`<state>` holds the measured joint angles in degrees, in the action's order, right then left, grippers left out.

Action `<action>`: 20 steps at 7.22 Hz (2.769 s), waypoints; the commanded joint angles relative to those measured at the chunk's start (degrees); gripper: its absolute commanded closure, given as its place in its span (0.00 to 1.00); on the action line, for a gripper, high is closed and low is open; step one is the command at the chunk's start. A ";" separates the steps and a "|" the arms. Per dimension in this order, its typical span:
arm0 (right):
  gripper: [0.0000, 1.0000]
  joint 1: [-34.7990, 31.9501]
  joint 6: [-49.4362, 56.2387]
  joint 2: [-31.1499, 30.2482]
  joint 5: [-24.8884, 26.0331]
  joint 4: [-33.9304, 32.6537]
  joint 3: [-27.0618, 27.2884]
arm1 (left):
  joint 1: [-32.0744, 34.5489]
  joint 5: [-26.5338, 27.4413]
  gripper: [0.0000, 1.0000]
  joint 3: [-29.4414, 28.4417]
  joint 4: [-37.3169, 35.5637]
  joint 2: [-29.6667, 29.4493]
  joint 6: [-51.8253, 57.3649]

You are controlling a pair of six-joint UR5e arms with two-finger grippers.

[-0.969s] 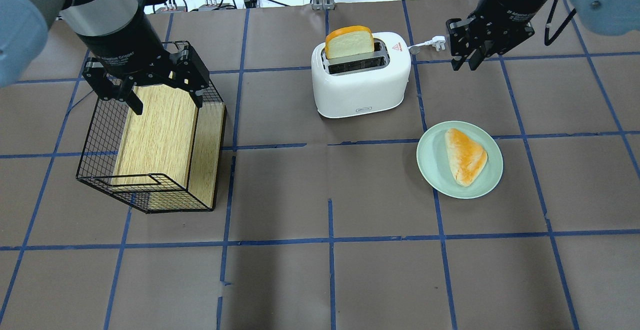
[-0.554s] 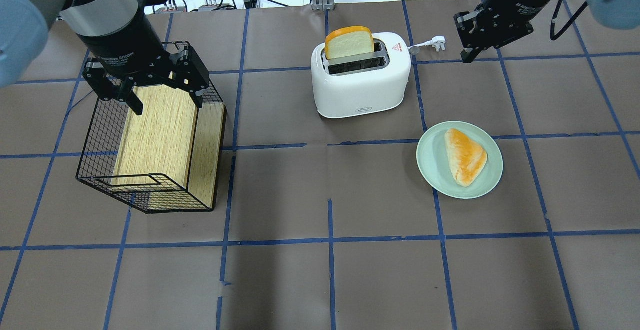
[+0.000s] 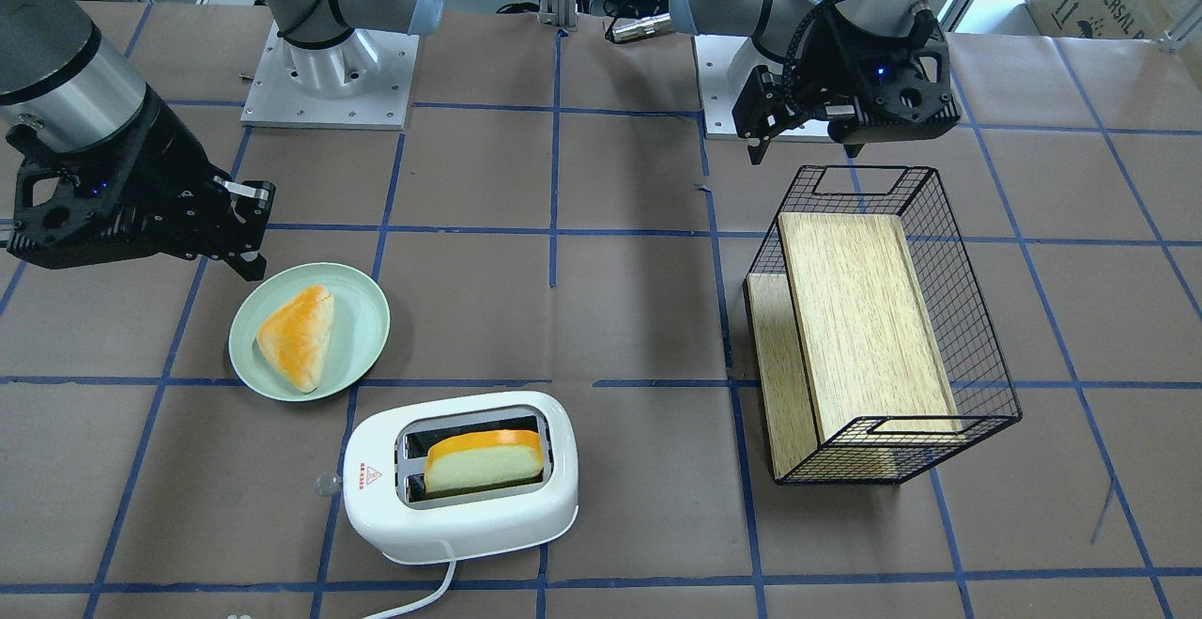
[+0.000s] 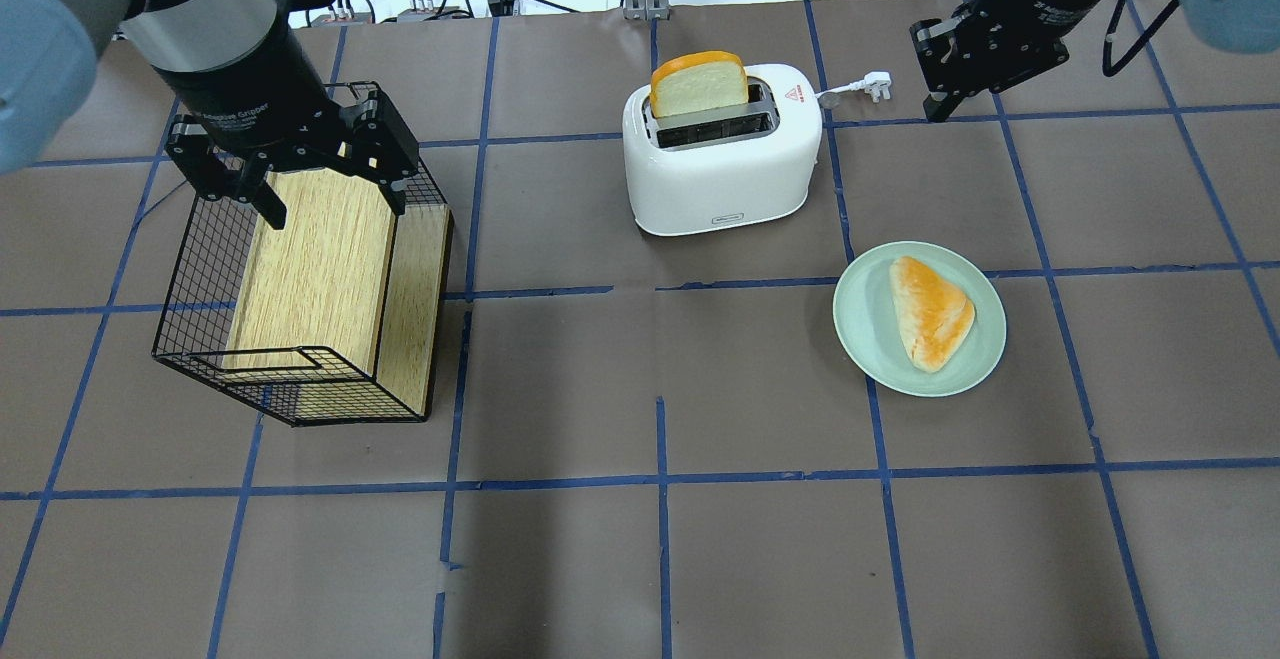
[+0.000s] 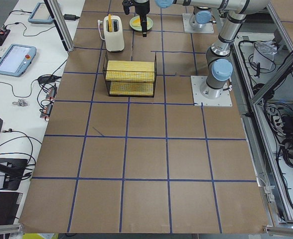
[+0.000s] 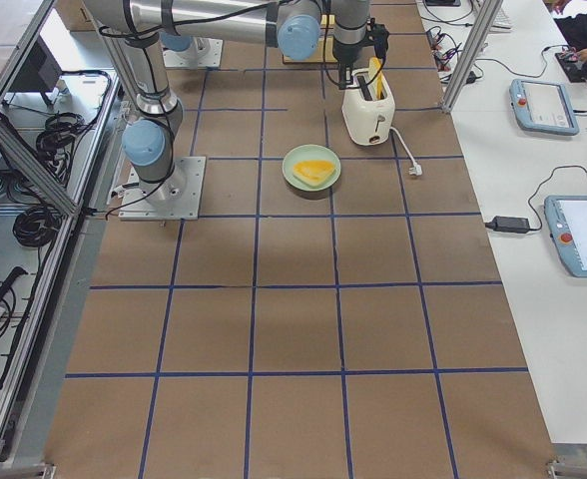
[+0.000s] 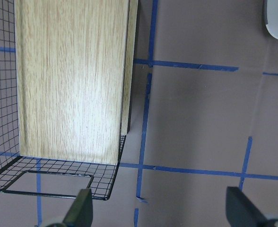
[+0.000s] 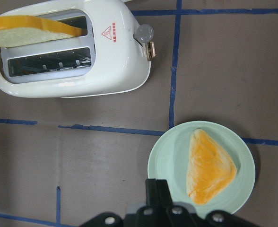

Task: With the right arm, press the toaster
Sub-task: 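Lower the right gripper down beside the toaster's lever, then press the toaster lever down with the right gripper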

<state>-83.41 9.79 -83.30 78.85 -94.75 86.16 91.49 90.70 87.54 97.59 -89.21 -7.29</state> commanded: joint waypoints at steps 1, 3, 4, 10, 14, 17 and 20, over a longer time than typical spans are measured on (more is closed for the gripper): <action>0.95 0.00 0.14 0.15 0.07 0.00 -0.03 | 0.00 0.00 0.00 0.00 0.06 0.00 0.00; 0.95 0.09 0.23 0.59 -0.02 -0.26 -1.07 | 0.00 0.00 0.00 0.00 0.06 0.00 0.00; 0.95 0.09 0.23 2.94 -0.28 -0.17 -3.60 | 0.00 0.00 0.00 -0.09 0.06 0.00 0.00; 0.95 0.09 1.46 23.06 -8.19 -0.08 -15.22 | 0.00 0.00 0.00 0.00 -0.03 0.00 0.00; 0.95 -0.43 1.46 25.29 -9.33 0.79 -16.64 | 0.00 0.00 0.00 0.00 0.06 0.00 0.00; 0.95 -0.35 1.46 27.40 -9.42 0.62 -17.08 | 0.00 0.00 0.00 0.00 0.06 0.00 0.00; 0.94 -0.26 1.46 28.27 -9.42 0.44 -17.86 | 0.00 0.00 0.00 0.00 0.06 0.00 0.00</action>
<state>-83.74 11.25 -55.55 69.43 -94.21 68.86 91.49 90.70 87.54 97.61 -89.21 -7.30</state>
